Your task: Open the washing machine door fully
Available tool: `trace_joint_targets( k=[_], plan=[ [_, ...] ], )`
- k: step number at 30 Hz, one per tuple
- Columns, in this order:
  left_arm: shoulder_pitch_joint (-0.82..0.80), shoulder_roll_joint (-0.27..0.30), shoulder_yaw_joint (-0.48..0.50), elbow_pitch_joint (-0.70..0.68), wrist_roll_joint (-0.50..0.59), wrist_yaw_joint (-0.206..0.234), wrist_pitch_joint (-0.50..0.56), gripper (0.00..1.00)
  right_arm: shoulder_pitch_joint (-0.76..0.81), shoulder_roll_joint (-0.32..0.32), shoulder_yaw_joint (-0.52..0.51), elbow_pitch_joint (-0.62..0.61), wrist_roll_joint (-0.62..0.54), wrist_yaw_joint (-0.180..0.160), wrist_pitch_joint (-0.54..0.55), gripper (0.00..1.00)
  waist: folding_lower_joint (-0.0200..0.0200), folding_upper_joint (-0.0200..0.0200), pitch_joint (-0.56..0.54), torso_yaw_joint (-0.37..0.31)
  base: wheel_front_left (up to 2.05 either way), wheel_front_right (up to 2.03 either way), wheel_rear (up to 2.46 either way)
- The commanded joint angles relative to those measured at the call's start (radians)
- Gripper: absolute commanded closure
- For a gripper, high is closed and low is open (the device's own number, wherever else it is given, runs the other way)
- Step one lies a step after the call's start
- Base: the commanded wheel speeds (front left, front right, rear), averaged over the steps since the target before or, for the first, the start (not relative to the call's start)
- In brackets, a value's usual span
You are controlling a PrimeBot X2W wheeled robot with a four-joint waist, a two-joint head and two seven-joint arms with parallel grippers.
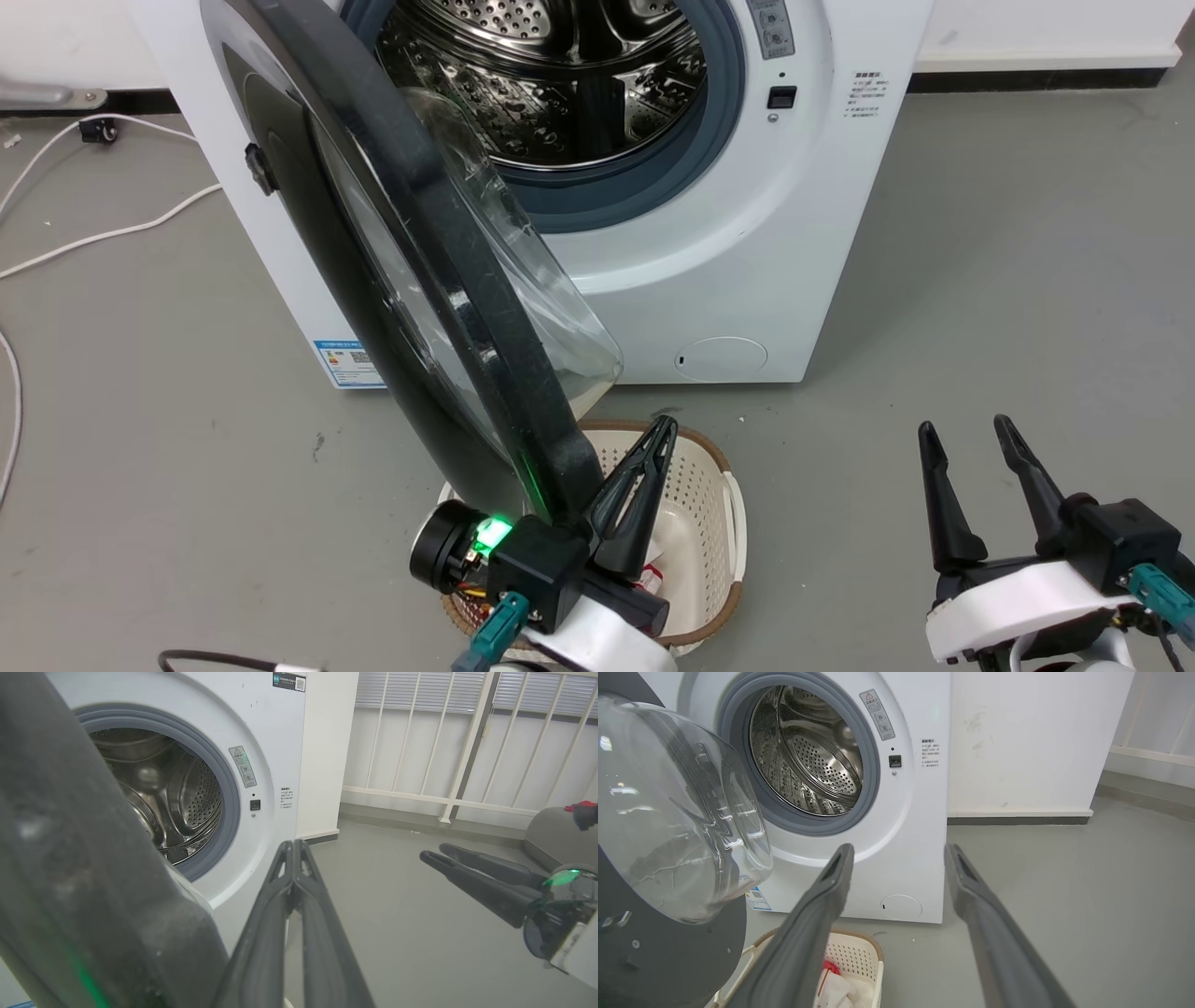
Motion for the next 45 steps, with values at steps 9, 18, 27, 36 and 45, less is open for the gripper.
trace_joint_targets(
  k=[9, 18, 27, 36, 45],
  plan=[
    [-0.016, 0.002, 0.027, 0.060, -0.024, 0.079, -0.025, 1.00, -0.017, 0.003, -0.002, 0.016, 0.023, -0.001, -0.001, 0.00, 0.0000, 0.0000, 0.015, -0.007, 0.00, 0.00, 0.00],
    [0.015, 0.025, 0.033, 0.046, -0.022, 0.098, -0.041, 1.00, -0.021, 0.003, -0.001, 0.021, 0.029, -0.001, -0.002, 0.00, 0.0000, 0.0000, 0.015, -0.001, 0.00, 0.00, 0.00],
    [0.090, 0.044, 0.042, -0.012, -0.026, 0.136, -0.037, 1.00, -0.001, 0.003, -0.017, 0.011, 0.021, -0.001, 0.006, 0.00, 0.0000, 0.0000, 0.005, 0.056, 0.00, 0.00, 0.00],
    [0.177, 0.063, 0.049, -0.086, -0.038, 0.174, -0.028, 1.00, 0.019, 0.003, -0.030, -0.008, 0.020, -0.001, 0.021, 0.00, 0.0000, 0.0000, -0.007, 0.191, 0.00, 0.00, 0.00],
    [0.235, 0.095, 0.085, -0.131, -0.041, 0.216, -0.024, 1.00, 0.030, 0.002, -0.023, -0.021, 0.016, -0.001, 0.036, 0.00, 0.0000, 0.0000, -0.002, 0.321, 0.00, 0.00, 0.00]
  ],
)
